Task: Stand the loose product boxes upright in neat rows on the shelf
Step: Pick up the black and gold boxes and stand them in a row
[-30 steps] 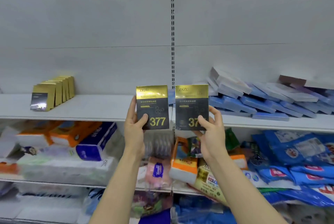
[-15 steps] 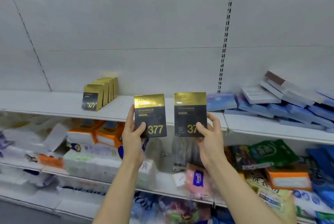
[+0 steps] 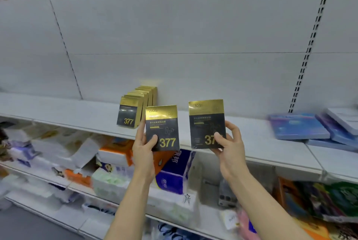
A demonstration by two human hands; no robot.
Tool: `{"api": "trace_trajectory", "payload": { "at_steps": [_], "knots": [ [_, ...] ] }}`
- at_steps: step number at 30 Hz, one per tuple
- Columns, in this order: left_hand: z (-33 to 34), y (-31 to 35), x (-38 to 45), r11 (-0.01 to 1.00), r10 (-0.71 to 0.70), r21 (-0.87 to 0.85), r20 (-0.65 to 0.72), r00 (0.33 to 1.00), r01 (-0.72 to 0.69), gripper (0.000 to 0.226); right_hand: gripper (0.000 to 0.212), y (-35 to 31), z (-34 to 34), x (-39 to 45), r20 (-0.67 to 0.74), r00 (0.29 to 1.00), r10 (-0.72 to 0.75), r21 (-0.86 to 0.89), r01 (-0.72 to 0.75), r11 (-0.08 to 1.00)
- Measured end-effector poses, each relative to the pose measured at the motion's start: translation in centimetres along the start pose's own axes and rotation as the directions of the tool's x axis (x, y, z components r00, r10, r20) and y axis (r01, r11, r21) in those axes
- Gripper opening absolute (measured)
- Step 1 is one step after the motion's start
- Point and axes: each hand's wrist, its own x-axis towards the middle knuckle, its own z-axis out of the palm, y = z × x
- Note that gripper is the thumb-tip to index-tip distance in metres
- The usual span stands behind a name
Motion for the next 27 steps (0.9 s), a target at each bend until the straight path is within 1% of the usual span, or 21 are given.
{"api": "trace_trajectory", "payload": {
  "at_steps": [3, 9, 14, 16, 19, 21, 23, 25, 27],
  "knots": [
    [-2.8, -0.4, 3.1, 1.000, -0.013, -0.002, -0.001, 1.000, 0.013, 0.060, 0.032, 1.8, 2.6, 0.6, -0.013, 1.000, -0.006, -0.021, 0.005, 1.000],
    [-8.8, -0.8, 10.3, 0.995, -0.028, 0.097, 0.061, 0.998, 0.022, 0.067, 0.032, 5.6, 9.2, 1.2, -0.082, 0.997, -0.001, -0.005, 0.001, 1.000],
    [-14.6, -0.2, 17.0, 0.992, -0.039, 0.123, 0.125, 0.991, 0.024, 0.065, 0.034, 9.5, 15.7, 1.5, -0.131, 0.991, 0.008, 0.008, -0.007, 1.000],
    [-16.4, -0.3, 19.6, 0.987, -0.071, 0.151, 0.140, 0.988, 0.049, 0.063, 0.033, 10.8, 17.9, 1.5, -0.152, 0.988, 0.011, 0.019, -0.008, 1.000],
    [-17.7, -0.6, 22.5, 0.979, -0.114, 0.188, 0.195, 0.974, 0.077, 0.059, 0.032, 12.3, 20.4, 1.4, -0.188, 0.982, 0.013, 0.037, -0.006, 0.999],
    [-17.8, -0.8, 23.9, 0.967, -0.112, 0.248, 0.231, 0.967, 0.052, 0.059, 0.031, 13.0, 21.7, 1.5, -0.207, 0.978, 0.014, 0.037, -0.007, 0.999],
    [-17.3, -1.0, 24.8, 0.944, -0.104, 0.329, 0.251, 0.962, 0.016, 0.060, 0.032, 13.6, 23.0, 1.8, -0.224, 0.975, 0.016, 0.029, -0.009, 1.000],
    [-16.9, -1.3, 25.2, 0.875, -0.073, 0.484, 0.209, 0.975, -0.038, 0.057, 0.033, 14.2, 24.3, 2.4, -0.222, 0.975, 0.021, 0.019, -0.017, 1.000],
    [-16.8, -1.7, 25.2, 0.693, -0.028, 0.717, 0.132, 0.991, -0.075, 0.054, 0.034, 14.9, 25.8, 3.2, -0.224, 0.974, 0.029, 0.009, -0.027, 1.000]
  ]
}}
